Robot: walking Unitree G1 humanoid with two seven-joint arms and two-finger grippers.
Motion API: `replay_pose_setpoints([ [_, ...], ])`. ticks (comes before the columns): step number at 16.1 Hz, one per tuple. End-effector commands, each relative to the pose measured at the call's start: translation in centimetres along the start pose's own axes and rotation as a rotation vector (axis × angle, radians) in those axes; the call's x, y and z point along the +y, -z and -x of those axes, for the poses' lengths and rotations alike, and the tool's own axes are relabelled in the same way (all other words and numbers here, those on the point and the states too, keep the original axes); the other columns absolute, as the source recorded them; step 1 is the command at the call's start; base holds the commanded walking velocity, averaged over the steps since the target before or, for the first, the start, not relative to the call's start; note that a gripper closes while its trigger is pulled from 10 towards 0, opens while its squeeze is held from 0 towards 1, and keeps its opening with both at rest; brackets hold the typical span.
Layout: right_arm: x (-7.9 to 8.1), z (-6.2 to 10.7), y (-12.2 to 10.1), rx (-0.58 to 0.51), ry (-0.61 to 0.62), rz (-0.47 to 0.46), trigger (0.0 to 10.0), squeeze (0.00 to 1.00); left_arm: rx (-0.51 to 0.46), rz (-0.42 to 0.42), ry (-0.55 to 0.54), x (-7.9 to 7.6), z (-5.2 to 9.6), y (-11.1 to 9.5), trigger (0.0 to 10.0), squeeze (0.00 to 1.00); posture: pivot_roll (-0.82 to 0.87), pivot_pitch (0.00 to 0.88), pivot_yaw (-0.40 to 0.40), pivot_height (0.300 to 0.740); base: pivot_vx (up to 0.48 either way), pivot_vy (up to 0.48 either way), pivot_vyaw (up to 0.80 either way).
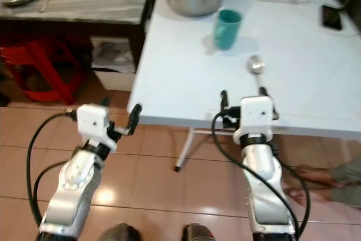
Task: Setting the table
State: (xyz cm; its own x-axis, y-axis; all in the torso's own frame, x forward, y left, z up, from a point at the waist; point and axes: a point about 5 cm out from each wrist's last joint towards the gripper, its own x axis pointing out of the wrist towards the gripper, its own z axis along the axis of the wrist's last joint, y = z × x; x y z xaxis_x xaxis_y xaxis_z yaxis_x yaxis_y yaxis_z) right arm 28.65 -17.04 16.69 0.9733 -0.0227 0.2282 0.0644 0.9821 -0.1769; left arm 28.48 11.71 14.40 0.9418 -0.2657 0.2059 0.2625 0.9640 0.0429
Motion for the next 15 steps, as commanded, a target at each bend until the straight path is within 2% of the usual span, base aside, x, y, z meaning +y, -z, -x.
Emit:
replay_pose_setpoints([
  [1,0.65,0.04,0.07,0.003,-0.012,-0.01,10.0,0.0,0.033,-0.007,-0.023,0.84,0.53,0.6,10.0,0.0,-0.15,0.216,-0.002,0.74,0.0,-0.48,0.0],
  [7,1.11,-0.52,0.1,-0.009,-0.023,-0.011,10.0,0.0,0.035,-0.022,-0.019,0.86,0.24,0.7,10.0,0.0,-0.14,0.204,0.007,0.74,0.0,-0.48,0.0],
  [11,1.04,-0.79,0.15,-0.017,-0.027,-0.002,10.0,0.0,0.009,0.001,-0.004,0.78,0.21,0.45,10.0,0.0,-0.15,0.204,0.013,0.74,0.0,0.0,0.0],
  [15,1.63,-0.9,0.03,-0.027,-0.044,-0.008,10.0,0.0,-0.002,0.031,0.043,0.31,0.17,0.32,10.0,0.0,-0.15,0.209,0.017,0.74,0.0,0.0,0.0],
])
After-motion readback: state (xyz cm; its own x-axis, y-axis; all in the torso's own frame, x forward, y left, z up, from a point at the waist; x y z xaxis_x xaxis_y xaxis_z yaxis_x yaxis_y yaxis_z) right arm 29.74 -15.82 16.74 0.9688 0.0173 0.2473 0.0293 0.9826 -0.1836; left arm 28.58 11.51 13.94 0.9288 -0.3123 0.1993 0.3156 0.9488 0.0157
